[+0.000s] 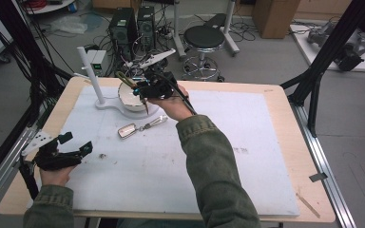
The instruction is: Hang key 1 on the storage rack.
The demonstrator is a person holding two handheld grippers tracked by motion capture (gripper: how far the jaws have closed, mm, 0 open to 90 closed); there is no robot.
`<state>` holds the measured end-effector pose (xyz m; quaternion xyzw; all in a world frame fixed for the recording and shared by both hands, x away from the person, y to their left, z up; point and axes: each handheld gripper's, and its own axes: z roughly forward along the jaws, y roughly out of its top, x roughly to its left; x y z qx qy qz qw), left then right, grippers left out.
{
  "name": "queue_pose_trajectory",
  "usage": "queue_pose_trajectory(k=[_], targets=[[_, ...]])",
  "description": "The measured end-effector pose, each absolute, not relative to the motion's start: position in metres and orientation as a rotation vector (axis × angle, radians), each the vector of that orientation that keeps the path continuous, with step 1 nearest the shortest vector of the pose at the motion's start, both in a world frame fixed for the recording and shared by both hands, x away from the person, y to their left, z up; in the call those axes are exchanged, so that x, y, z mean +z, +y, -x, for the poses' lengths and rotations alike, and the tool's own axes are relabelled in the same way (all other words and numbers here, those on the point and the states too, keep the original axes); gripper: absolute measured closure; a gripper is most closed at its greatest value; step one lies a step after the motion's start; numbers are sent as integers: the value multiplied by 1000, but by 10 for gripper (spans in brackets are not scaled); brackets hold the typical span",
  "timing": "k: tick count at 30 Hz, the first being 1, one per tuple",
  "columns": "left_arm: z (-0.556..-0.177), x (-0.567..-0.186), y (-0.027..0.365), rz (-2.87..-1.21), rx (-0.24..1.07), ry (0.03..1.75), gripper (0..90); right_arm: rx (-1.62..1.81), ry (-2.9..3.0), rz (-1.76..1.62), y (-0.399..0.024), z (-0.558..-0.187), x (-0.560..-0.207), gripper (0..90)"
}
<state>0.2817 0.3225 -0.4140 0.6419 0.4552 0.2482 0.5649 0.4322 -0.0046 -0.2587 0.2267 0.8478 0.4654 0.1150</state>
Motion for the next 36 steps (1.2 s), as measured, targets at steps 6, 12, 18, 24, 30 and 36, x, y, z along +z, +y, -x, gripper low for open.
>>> queue_pose_trajectory(k=[6,12,18,24,30,36], targets=[[-282,-414,323,-1508,583,1072,17,1374,2493,-632,12,-438,-253,725],[-283,-415,323,-1510,580,1077,17,1366,2514,-603,31,-445,-252,725],[-282,-414,325,-1500,581,1079,17,1365,2520,-564,49,-449,-246,725],[-282,-414,325,-1502,579,1078,17,1366,2517,-519,65,-450,-236,725],[-283,-414,327,-1500,573,1079,17,1358,2522,-494,80,-453,-232,725],[-282,-414,327,-1500,576,1080,17,1323,2543,-494,94,-461,-239,725]])
